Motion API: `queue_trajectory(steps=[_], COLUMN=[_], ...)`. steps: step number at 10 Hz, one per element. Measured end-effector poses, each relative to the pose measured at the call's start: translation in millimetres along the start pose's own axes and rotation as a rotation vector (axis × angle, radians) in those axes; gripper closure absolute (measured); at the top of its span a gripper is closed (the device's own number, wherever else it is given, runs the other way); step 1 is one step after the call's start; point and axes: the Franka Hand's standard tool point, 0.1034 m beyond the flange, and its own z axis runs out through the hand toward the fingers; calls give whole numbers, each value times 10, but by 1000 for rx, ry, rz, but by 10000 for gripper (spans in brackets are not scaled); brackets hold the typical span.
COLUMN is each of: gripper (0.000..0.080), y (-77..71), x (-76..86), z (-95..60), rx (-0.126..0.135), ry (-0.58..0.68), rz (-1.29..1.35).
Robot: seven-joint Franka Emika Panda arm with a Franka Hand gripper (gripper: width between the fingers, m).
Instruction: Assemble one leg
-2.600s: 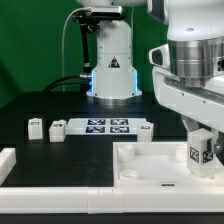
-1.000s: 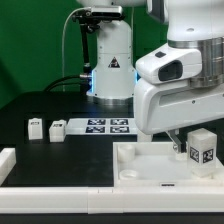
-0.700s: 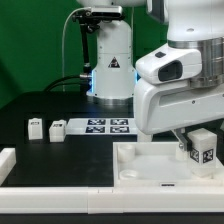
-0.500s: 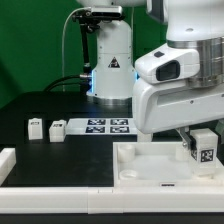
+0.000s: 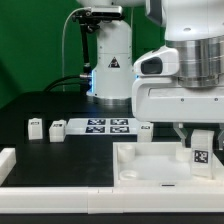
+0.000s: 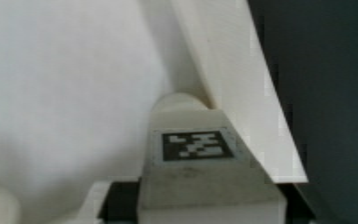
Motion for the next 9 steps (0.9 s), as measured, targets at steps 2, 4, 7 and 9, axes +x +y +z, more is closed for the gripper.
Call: queue_trajectory(steps=[2, 4, 7, 9], gripper=[502, 503, 503, 256], y=[10, -20, -72, -83], x=[30, 8, -32, -41], z=[3, 12, 20, 22], rx=[24, 27, 36, 37], ry=[0, -3, -18, -18], rz=[230, 488, 681, 631])
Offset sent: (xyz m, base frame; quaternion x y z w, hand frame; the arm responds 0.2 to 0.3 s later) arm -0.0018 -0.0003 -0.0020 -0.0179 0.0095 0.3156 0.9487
